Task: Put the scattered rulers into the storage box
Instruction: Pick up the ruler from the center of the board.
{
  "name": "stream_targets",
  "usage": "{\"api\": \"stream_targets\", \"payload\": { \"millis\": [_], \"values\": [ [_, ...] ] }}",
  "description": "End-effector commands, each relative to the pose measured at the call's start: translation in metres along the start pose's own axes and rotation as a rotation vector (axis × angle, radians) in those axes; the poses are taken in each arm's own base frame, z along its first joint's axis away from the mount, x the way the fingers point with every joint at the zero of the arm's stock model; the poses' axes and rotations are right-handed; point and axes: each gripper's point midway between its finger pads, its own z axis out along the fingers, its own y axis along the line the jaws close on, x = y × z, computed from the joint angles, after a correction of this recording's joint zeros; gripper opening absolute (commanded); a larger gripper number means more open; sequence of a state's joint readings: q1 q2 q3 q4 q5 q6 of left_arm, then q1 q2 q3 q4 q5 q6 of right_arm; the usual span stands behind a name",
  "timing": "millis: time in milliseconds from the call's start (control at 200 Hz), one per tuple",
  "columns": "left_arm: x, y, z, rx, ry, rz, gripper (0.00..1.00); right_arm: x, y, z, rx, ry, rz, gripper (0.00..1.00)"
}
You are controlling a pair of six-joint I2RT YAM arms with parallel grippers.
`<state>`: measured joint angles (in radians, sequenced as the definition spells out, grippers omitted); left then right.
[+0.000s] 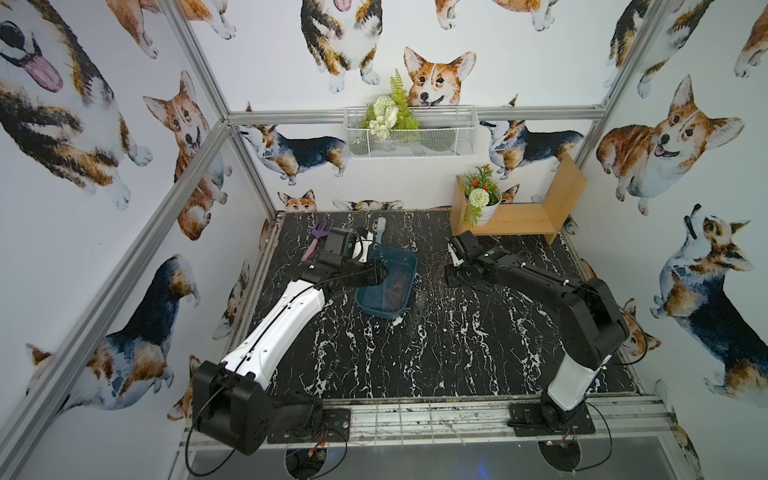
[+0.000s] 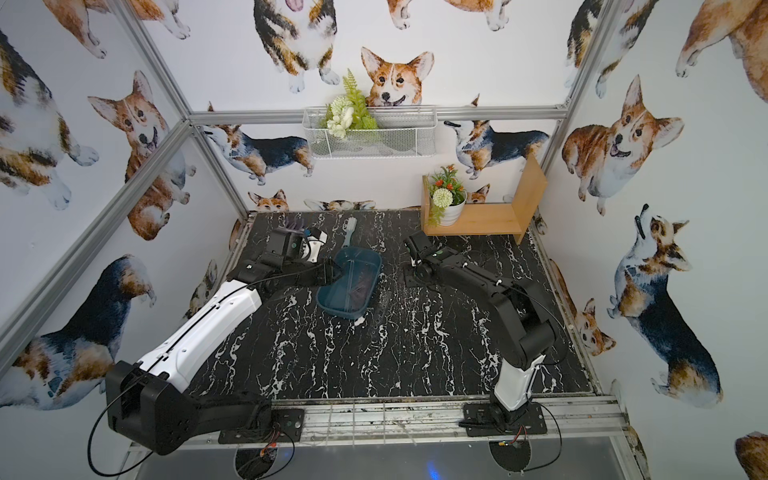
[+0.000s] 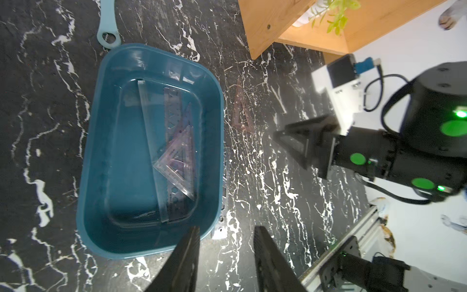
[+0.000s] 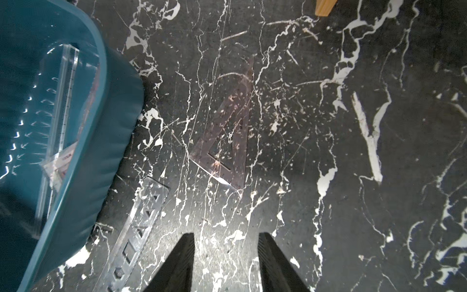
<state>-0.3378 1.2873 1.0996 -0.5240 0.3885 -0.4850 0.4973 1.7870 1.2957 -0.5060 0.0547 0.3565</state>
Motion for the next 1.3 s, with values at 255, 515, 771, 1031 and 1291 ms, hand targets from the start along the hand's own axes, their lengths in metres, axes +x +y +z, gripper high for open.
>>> {"api": "stream_targets", "payload": {
  "millis": [255,515,771,1031,1291],
  "values": [
    [0.021,-0.02,0.006,0.189,-0.035,-0.127,0.43,-0.009,-0.004,0.024,0.079,0.067,-0.06,0.42],
    [0.048,-0.032,0.022,0.242,-0.006,-0.168,0.43,-0.014,-0.002,0.046,0.101,0.1,-0.078,0.41],
    [0.06,-0.04,0.032,0.24,0.023,-0.154,0.43,-0.018,-0.006,0.063,0.139,0.117,-0.096,0.38],
    [0.062,-0.042,0.036,0.243,0.041,-0.147,0.44,-0.022,-0.012,0.074,0.154,0.125,-0.088,0.36],
    [0.067,-0.041,0.04,0.24,0.058,-0.142,0.44,-0.025,-0.014,0.08,0.158,0.131,-0.087,0.33]
  ]
}}
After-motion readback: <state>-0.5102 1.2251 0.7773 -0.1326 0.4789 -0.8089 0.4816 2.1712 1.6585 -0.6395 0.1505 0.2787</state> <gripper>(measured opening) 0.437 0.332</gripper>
